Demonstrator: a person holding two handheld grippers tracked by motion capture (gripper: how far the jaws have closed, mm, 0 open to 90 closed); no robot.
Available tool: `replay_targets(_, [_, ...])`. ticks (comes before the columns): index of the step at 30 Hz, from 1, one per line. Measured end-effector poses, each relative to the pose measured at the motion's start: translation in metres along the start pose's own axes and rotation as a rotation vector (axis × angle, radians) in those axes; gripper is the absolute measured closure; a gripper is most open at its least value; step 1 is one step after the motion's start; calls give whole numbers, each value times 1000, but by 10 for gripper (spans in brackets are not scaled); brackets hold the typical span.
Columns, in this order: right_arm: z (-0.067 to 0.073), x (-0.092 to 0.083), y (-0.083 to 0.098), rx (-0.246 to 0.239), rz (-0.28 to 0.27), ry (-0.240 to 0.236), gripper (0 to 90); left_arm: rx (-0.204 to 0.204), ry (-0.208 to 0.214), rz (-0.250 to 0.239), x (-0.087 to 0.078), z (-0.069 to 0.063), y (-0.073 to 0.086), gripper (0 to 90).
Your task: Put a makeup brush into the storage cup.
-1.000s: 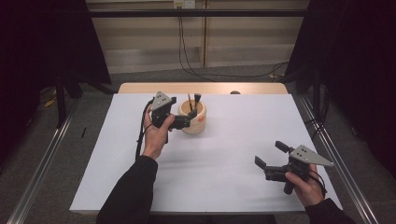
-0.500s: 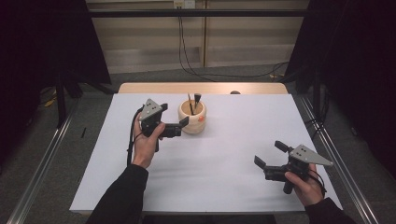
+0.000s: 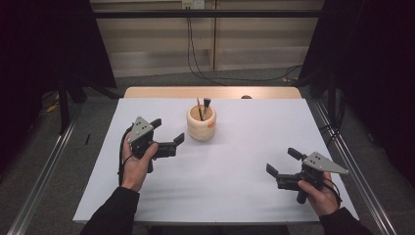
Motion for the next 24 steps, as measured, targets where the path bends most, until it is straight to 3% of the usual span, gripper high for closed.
replay_targets(2, [0, 0, 0, -7, 0, 0, 0, -12, 2, -5, -7, -1, 3, 11])
replay_targets(5, [0, 0, 1, -8, 5, -3, 0, 3, -23, 7, -20, 0, 10, 10])
replay_targets(12, [-1, 0, 0, -3, -1, 3, 0, 34, -23, 21, -41, -6, 19, 12])
replay_targets(24, [-2, -1, 0, 6, -3, 8, 0, -7, -35, 35, -67, -20, 36, 17])
Point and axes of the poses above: each handheld gripper's, and its own axes: x roughly forward along the jaws, y roughly out of its underside, z roughly to its left, the point moved 10 cm from there along x, roughly forward along the jaws, and after that the axes turned 11 degrees about x, right-handed, at the moved point
